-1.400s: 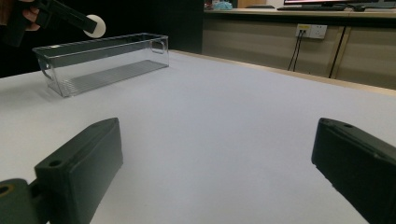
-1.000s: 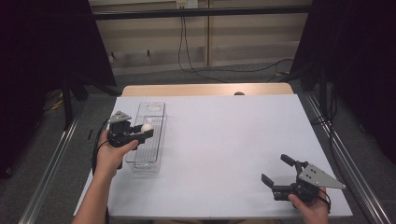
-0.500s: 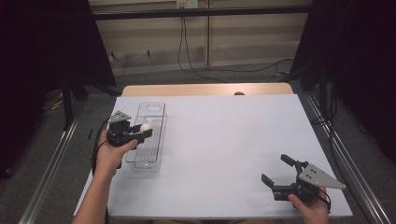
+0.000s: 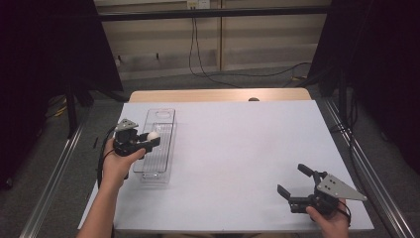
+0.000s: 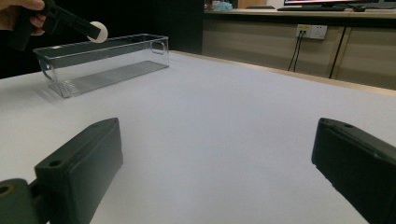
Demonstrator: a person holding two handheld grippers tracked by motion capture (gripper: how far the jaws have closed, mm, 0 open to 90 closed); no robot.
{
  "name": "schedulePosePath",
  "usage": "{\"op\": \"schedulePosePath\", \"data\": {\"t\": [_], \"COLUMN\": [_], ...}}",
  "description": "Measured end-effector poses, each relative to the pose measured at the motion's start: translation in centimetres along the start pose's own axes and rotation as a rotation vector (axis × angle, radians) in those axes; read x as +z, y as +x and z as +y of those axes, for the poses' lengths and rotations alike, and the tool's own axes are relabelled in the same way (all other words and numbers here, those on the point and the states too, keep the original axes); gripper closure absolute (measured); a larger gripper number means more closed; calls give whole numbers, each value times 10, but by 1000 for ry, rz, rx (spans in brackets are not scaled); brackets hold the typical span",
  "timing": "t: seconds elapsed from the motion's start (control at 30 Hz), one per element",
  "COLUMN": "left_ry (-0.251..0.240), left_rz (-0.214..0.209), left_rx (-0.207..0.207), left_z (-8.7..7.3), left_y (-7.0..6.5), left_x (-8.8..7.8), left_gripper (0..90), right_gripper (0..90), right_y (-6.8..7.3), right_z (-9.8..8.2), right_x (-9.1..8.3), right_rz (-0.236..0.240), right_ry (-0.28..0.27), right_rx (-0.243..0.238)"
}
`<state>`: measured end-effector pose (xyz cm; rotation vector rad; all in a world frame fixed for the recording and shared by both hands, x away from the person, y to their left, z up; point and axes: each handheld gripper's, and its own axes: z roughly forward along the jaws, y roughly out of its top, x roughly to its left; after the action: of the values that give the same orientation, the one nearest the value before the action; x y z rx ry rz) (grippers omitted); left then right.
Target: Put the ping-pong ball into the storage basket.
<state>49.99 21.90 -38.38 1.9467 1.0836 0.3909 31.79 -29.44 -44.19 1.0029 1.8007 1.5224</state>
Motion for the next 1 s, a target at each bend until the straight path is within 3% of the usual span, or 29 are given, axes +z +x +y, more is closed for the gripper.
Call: {"op": "schedulePosePath", "data": {"t": [1.0], "left_ry": [42], "left_rz": [21], "left_rx": [23], "left_z": [-4], "left_y": [-2], "left_x": [9], "left_gripper": [507], "right_gripper": [14], "right_y": [0], "right_z": [0], "right_x": [0], "right_rz": [3], "right_ry": [0], "right_rx": [5]}}
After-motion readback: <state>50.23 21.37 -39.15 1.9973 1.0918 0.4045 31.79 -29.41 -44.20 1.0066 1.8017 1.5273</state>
